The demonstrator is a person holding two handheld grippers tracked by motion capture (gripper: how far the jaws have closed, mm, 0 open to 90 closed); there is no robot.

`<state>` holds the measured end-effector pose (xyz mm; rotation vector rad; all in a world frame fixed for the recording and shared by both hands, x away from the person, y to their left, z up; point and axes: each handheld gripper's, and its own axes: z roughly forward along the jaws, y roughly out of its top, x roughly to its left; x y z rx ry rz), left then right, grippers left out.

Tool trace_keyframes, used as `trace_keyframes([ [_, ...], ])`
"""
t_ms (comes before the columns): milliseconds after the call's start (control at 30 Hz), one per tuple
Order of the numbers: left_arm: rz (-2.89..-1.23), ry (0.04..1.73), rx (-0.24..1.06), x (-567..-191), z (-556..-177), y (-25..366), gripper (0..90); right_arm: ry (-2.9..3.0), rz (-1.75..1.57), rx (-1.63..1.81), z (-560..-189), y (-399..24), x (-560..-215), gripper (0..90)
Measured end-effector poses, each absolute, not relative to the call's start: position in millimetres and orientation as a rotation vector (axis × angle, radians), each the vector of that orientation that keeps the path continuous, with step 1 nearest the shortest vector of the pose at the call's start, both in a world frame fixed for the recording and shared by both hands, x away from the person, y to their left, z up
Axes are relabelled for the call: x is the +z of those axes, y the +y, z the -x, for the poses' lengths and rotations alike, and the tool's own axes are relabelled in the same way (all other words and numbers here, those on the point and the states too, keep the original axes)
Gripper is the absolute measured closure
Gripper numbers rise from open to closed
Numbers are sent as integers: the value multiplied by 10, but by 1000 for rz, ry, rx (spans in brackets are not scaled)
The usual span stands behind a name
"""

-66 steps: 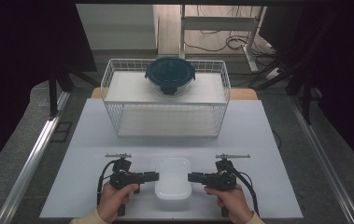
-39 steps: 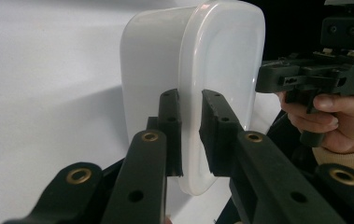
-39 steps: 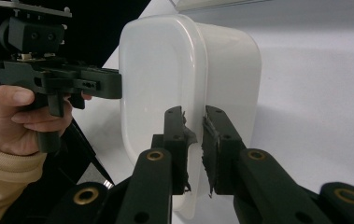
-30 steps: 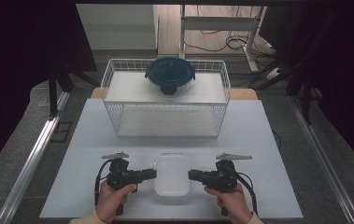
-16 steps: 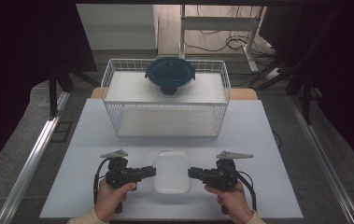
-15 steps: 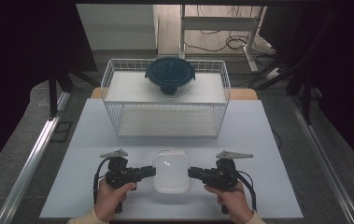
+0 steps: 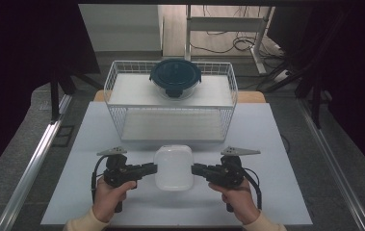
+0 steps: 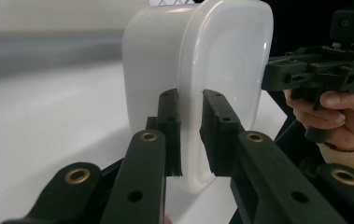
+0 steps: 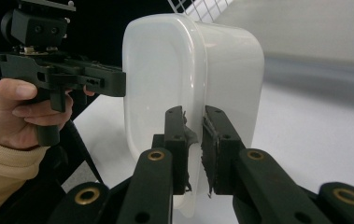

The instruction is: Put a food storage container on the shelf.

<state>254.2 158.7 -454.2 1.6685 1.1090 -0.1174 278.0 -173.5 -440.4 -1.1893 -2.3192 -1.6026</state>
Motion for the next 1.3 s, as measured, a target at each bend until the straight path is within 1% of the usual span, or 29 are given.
trace_keyframes([
  [300, -1672, 1063, -33, -4221, -2610, 1564, 784, -2360, 1158, -1677, -2848, -1741, -4114, 801],
  [367, -1669, 1048, -19, -4136, -2631, 1573, 784, -2371, 1140, -1709, -2871, -1733, -3988, 801],
  [433, -1667, 1034, -5, -4062, -2650, 1578, 784, -2375, 1136, -1714, -2877, -1730, -3958, 801],
  [567, -1668, 1011, 25, -3897, -2719, 1592, 784, -2393, 1118, -1751, -2926, -1717, -3788, 801],
  [933, -1662, 996, 45, -3677, -2873, 1619, 783, -2402, 1103, -1788, -3071, -1682, -3548, 801],
  [1300, -1652, 990, 62, -3412, -3099, 1664, 782, -2430, 1086, -1801, -3304, -1625, -3267, 800],
])
